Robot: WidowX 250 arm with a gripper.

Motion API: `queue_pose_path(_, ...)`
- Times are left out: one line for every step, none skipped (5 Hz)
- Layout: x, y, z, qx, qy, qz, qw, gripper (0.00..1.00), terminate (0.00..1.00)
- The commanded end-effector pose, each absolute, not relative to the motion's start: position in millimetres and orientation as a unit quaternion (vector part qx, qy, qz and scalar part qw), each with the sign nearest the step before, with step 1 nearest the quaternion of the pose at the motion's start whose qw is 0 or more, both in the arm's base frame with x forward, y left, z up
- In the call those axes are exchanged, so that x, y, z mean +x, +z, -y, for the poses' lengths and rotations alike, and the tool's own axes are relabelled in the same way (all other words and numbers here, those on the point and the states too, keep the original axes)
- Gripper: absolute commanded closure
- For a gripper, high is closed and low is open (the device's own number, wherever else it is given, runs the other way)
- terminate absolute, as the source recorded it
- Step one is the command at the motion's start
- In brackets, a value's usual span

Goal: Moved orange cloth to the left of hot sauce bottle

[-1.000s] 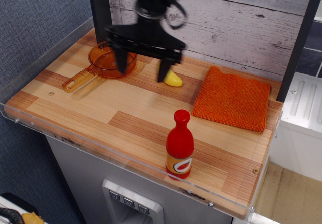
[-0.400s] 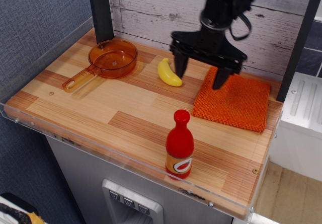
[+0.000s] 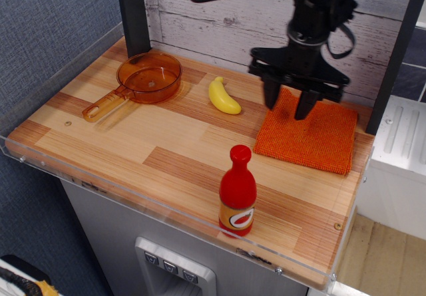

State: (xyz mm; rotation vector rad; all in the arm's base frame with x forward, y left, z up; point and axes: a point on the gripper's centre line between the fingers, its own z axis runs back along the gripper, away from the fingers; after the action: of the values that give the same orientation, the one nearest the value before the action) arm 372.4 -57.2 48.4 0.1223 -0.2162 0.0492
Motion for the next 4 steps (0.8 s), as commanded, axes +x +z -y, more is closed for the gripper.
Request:
queue_pose_path(375.9,48.3,79.4,0.039,0.012,0.117,0.992,1.0,0.0)
queue_pose_path(373.8,41.3,83.2,0.002,0.023,0.116,0.993,1.0,0.0)
queue_pose_path(372.2,34.6,89.7,0.009,0.013,0.1,0.995,1.0,0.0)
queue_pose_path(367.0,29.3,90.3,0.01,0.023,0.092,0.995,1.0,0.0)
